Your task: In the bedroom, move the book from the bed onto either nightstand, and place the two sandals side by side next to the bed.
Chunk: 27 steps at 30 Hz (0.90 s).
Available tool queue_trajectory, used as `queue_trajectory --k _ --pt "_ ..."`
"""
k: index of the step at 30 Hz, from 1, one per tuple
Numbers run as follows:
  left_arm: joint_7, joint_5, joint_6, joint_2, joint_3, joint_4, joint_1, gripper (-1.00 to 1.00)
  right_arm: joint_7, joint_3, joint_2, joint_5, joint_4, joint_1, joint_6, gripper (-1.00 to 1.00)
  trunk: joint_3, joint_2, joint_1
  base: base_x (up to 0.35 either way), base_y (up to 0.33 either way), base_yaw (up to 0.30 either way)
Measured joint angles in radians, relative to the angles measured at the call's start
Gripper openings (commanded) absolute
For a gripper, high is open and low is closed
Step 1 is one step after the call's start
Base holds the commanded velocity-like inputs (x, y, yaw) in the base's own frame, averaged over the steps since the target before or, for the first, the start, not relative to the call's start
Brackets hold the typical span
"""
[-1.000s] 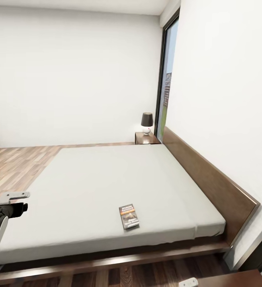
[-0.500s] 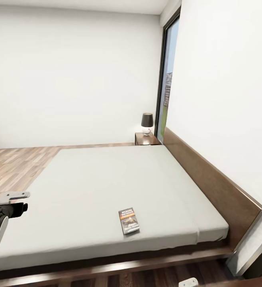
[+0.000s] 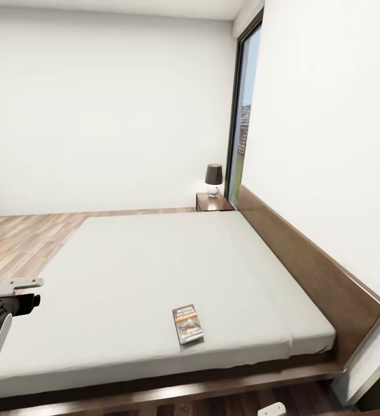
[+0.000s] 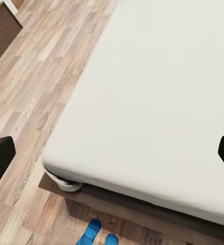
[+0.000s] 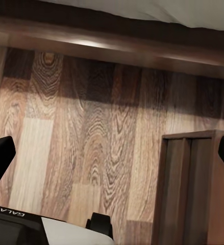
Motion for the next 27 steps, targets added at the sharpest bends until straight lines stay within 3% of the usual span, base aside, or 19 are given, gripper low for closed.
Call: queue_trajectory --k 13,27 --pt "0.000 0.000 -0.001 0.000 -0.001 0.000 0.000 1.00 0.000 0.003 0.001 -0.001 0.000 0.000 0.000 1.00 0.001 0.000 0.000 0.159 0.047 -0.018" --pt "0.000 0.000 -0.002 0.000 -0.002 0.000 0.000 1.00 0.002 0.009 0.001 -0.001 0.001 0.001 0.000 1.00 0.010 0.000 0.000 0.045 0.077 -0.214"
